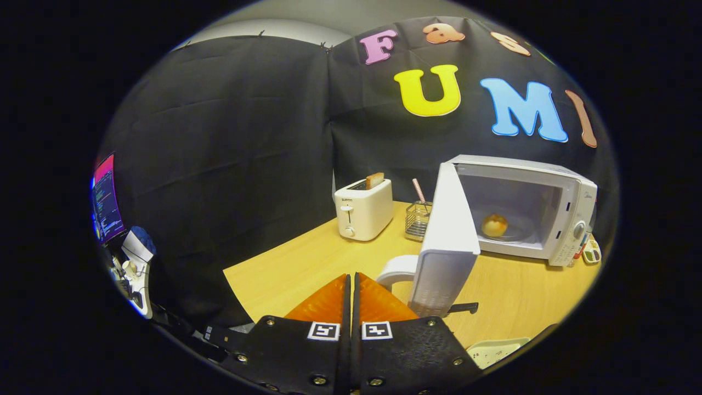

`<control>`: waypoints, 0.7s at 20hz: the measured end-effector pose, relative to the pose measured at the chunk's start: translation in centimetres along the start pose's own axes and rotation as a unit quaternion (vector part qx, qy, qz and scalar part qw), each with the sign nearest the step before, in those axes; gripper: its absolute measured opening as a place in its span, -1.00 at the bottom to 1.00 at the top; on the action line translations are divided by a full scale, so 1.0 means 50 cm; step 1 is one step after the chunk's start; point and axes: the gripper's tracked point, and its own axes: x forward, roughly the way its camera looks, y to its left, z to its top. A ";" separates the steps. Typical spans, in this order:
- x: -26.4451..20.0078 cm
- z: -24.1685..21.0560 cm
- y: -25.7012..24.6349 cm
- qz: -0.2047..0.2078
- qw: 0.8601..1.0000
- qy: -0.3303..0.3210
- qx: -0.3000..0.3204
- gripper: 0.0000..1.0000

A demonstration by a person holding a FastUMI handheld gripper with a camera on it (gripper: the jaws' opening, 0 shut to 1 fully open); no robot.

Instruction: Open the microwave, put the food inside, and close the microwave door.

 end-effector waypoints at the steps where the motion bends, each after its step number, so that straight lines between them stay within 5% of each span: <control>1: -0.004 -0.004 -0.016 -0.008 1.000 0.002 0.000 -0.98; 14: -0.006 -0.005 -0.259 -0.118 0.992 0.010 0.032 -0.98</control>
